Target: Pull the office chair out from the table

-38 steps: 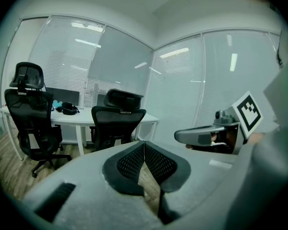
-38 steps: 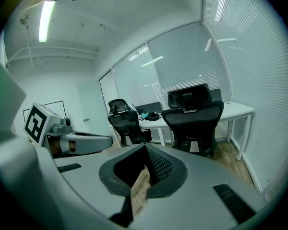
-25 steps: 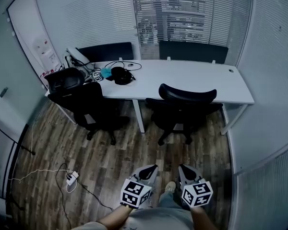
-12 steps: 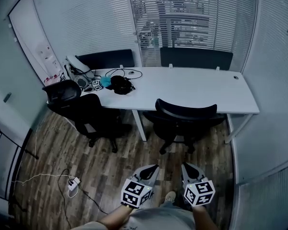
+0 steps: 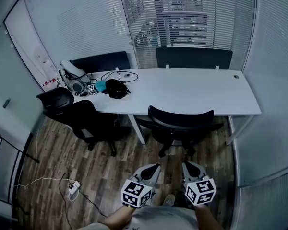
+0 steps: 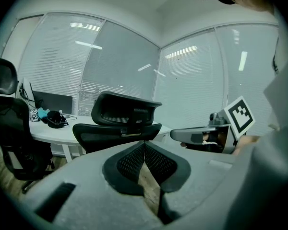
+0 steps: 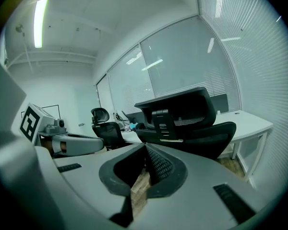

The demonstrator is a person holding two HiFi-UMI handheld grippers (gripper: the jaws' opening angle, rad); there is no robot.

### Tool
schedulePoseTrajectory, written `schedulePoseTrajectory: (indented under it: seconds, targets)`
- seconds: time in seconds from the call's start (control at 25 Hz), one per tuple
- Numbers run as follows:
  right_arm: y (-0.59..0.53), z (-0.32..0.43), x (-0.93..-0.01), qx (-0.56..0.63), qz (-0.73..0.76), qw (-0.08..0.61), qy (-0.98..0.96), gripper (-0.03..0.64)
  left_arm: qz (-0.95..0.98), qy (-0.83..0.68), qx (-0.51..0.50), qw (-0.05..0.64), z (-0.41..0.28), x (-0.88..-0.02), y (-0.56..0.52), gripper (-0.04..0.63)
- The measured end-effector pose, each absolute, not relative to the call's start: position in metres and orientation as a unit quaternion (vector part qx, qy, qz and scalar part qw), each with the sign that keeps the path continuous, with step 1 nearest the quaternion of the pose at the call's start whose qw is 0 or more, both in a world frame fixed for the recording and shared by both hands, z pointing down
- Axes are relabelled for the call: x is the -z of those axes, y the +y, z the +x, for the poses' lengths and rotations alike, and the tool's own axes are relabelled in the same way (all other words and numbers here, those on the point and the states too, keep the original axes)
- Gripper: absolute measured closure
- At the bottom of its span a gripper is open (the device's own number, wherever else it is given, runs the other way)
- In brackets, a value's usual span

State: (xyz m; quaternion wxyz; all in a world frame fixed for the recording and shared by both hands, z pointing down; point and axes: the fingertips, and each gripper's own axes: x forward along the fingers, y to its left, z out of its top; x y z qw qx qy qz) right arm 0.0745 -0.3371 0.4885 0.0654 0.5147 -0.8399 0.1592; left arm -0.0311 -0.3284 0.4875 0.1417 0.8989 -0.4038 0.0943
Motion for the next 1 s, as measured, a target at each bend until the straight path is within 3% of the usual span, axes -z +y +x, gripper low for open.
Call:
schedulePoseTrajectory:
  seconds: [1.0]
  targets:
    - [-0.398,0.093,-0.479,-0.154,0.545,0.068,-0.821,0.609,0.903,-0.397,-0.104,0.129,-0.040,-0.483,-0.414,0.583]
